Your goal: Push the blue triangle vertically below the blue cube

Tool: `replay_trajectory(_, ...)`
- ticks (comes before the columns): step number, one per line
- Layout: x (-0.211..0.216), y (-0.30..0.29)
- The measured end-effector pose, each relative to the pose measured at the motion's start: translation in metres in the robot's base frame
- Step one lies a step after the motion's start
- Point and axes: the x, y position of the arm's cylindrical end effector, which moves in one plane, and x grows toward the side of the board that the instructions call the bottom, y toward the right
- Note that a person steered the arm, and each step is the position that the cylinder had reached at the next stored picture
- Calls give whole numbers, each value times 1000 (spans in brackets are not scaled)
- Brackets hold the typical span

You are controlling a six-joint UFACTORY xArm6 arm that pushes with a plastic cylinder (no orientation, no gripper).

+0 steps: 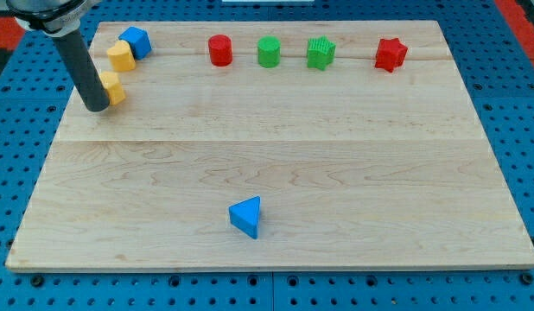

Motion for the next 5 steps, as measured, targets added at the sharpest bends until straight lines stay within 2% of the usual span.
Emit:
replay_trajectory(1,-5,17)
replay_trajectory(3,-47,17)
replay_trajectory(4,-19,54)
replay_trajectory(5,26,145)
